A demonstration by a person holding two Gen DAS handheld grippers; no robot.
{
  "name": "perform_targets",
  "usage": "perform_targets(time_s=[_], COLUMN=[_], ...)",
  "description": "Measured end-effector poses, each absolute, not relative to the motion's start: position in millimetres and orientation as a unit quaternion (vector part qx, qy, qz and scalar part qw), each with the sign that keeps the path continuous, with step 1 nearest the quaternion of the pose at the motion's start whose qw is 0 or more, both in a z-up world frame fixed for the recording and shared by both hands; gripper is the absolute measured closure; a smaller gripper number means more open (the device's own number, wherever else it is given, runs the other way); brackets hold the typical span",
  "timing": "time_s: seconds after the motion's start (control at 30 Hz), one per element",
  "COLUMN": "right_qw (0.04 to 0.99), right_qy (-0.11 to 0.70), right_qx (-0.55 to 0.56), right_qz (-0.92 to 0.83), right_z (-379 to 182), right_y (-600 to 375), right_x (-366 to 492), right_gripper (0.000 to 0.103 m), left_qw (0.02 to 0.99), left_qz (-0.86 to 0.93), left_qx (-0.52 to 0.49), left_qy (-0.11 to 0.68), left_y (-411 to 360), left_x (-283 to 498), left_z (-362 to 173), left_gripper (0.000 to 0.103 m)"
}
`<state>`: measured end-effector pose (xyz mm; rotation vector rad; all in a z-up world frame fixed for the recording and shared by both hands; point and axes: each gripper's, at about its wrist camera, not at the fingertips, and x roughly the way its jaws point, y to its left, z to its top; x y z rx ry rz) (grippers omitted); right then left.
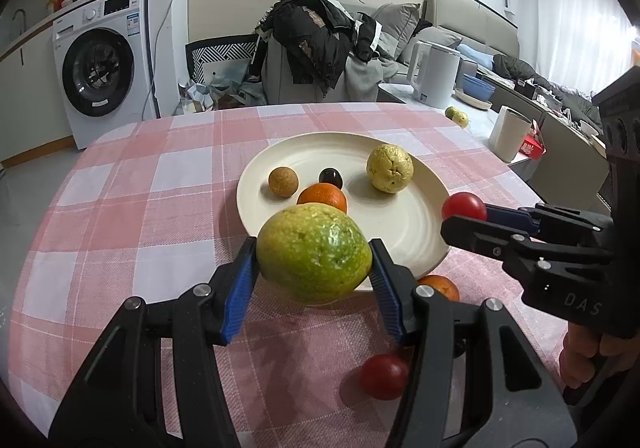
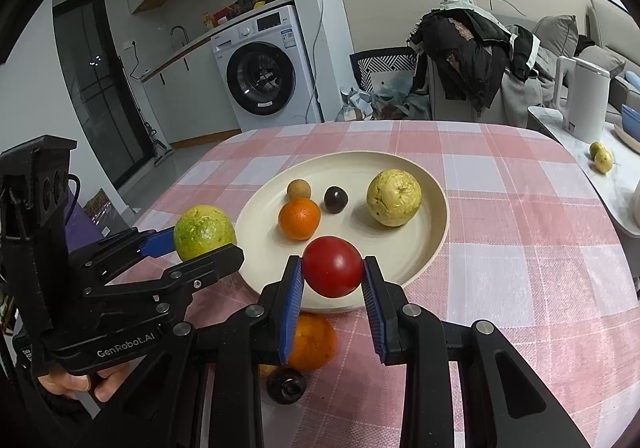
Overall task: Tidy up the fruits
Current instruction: 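Carry the citrus and tomato onto the cream plate and open both tools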
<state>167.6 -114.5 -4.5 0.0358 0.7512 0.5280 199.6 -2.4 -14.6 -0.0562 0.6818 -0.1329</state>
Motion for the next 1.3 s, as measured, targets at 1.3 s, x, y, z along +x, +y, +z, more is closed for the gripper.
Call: perform_targets(time_s=[1.3], right_qw=[0.894], right_qy=[0.392], right_qx=[-0.001], right_qz=[0.22], right_z=[-23.6], right_y=[-111.1], right_x=[199.4], right_gripper=[0.072], left_qw=[0.931], left_qz=[-0.07], left_qx=[-0.01], left_qy=[0.358], left_y=[-6.4], left_x=[245.5], left_z=[-32.1], left_gripper=[0.051])
